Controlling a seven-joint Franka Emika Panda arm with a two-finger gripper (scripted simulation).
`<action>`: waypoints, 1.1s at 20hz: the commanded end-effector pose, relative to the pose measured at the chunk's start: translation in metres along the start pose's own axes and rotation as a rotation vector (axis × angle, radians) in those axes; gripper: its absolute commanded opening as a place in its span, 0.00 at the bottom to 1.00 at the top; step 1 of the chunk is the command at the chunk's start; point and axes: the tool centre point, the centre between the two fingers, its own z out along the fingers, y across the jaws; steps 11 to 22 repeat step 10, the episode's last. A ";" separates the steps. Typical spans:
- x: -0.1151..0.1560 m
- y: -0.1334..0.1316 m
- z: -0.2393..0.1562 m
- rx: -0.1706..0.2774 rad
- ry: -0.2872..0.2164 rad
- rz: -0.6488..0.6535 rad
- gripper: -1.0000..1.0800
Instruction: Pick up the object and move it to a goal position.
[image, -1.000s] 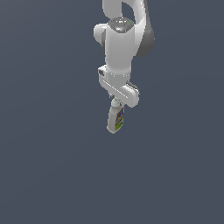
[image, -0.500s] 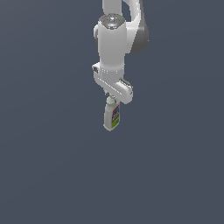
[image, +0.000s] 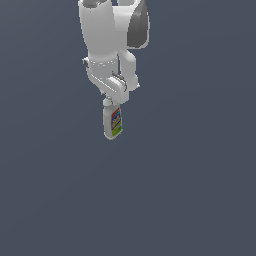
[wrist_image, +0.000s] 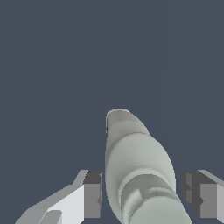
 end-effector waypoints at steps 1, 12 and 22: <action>0.008 0.016 -0.013 0.007 0.008 -0.001 0.00; 0.019 0.036 -0.024 0.005 0.009 -0.001 0.00; 0.019 0.036 -0.024 0.005 0.009 -0.001 0.00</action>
